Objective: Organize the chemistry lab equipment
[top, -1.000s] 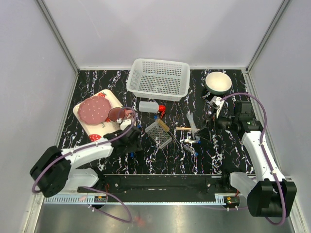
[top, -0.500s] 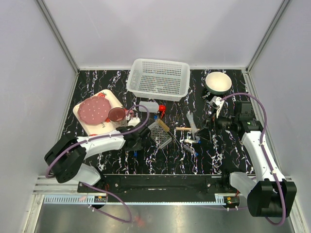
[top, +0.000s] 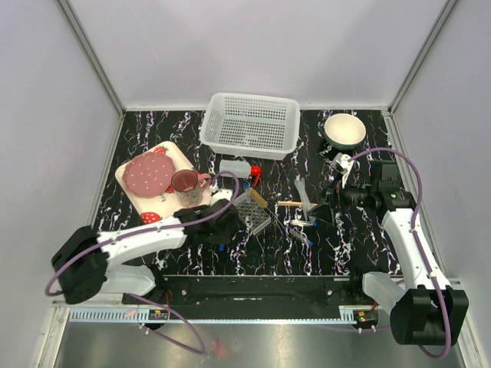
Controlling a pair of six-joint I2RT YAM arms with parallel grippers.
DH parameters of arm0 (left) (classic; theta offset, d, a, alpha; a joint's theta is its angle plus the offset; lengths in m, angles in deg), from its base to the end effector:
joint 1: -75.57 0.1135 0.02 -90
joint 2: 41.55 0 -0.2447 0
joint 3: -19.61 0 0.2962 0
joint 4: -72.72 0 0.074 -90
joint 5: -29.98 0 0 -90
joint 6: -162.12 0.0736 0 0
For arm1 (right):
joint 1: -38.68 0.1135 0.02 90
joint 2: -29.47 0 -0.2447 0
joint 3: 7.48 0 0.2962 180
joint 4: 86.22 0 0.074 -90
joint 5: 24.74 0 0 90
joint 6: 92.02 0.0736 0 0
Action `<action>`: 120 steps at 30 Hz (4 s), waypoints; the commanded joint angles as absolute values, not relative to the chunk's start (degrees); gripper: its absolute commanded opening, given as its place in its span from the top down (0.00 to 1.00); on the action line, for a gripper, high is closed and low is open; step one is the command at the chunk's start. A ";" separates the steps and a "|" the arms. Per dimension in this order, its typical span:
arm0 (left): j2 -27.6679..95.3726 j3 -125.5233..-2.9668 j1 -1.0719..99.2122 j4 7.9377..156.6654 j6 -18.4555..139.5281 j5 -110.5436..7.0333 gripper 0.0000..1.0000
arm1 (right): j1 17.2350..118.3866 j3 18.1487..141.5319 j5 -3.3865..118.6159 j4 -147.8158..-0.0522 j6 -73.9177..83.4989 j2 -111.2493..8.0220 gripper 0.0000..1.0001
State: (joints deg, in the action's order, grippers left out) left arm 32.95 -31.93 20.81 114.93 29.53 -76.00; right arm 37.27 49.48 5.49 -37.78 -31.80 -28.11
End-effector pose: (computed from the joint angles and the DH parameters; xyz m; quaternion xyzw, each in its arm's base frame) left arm 0.1828 -0.2236 0.1024 0.0728 0.9649 -0.0702 0.2425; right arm 0.2593 0.0572 0.2330 -0.3680 0.7448 0.3681 0.4175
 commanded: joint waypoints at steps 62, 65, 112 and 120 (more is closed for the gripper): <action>27.19 -39.19 26.00 84.32 23.25 -28.44 0.04 | 72.20 58.80 4.10 -17.56 -58.73 -34.43 0.92; 20.69 -33.57 26.00 79.42 20.97 -37.58 0.01 | 66.31 56.42 -1.70 -21.86 -52.93 -32.94 0.92; 24.10 -30.13 21.25 57.86 14.11 -49.73 0.65 | 54.94 44.90 -9.36 -59.15 -11.34 -33.81 0.89; 23.92 -30.22 21.25 59.53 14.28 -48.94 0.66 | 54.77 44.99 -9.19 -59.59 -10.90 -33.81 0.90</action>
State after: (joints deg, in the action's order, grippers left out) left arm 25.19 -29.44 21.48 62.06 13.75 -50.72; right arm 55.37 44.98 -8.57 -57.36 -11.59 -33.62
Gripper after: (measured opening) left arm 0.340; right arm 0.200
